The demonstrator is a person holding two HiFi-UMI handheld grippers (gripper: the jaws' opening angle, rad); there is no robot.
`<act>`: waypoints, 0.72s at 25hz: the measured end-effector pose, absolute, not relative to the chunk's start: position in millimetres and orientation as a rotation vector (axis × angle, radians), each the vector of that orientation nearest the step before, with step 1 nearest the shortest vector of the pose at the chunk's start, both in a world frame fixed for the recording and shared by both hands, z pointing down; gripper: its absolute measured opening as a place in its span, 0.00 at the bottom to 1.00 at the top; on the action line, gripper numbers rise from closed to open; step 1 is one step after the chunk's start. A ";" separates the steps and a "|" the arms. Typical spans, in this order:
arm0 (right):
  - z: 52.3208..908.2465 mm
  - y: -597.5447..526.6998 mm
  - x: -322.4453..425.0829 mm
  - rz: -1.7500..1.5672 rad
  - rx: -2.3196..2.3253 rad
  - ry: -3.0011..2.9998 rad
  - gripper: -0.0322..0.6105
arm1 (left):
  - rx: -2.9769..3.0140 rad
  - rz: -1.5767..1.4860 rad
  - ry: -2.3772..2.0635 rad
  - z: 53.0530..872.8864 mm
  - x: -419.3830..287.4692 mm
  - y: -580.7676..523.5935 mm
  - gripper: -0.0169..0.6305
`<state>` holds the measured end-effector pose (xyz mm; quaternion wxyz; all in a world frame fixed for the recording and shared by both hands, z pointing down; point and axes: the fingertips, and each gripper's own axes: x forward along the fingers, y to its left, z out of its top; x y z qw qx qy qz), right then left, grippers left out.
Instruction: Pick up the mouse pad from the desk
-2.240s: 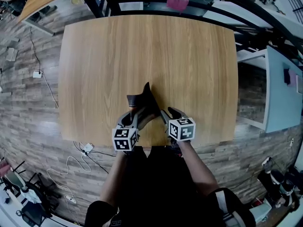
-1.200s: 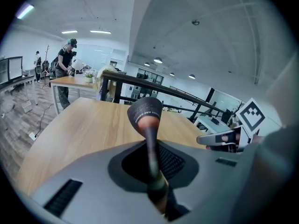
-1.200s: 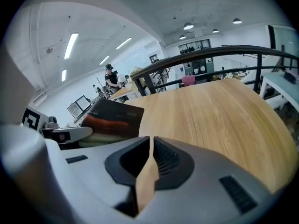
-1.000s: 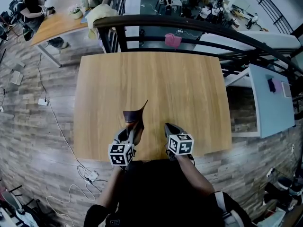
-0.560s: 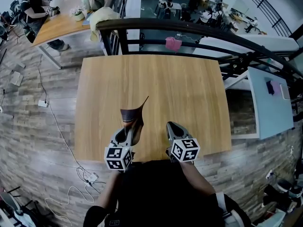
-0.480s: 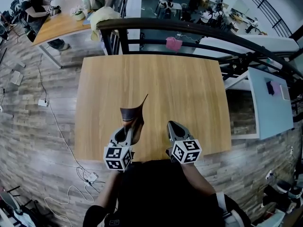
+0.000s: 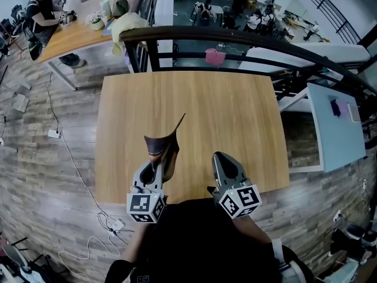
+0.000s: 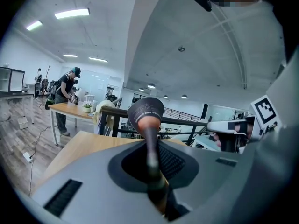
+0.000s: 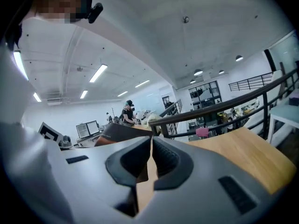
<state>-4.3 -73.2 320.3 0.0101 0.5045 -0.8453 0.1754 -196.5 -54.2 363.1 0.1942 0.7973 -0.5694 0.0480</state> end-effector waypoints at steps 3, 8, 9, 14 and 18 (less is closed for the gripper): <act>317.8 -69.8 -6.7 0.531 1.575 -2.643 0.11 | 2.252 0.137 -1.603 359.2 -197.2 -53.8 0.11; 324.9 -68.6 -5.3 0.507 1.573 -2.621 0.10 | 2.231 0.131 -1.586 364.7 -196.1 -51.3 0.11; 324.5 -68.4 -5.2 0.499 1.575 -2.619 0.10 | 2.231 0.130 -1.587 364.7 -196.4 -50.8 0.11; 319.8 -70.0 -3.1 0.495 1.597 -2.613 0.10 | 2.238 0.129 -1.593 363.0 -195.3 -50.0 0.11; 321.2 -71.1 -3.6 0.497 1.597 -2.611 0.10 | 2.226 0.128 -1.584 367.2 -194.6 -49.5 0.11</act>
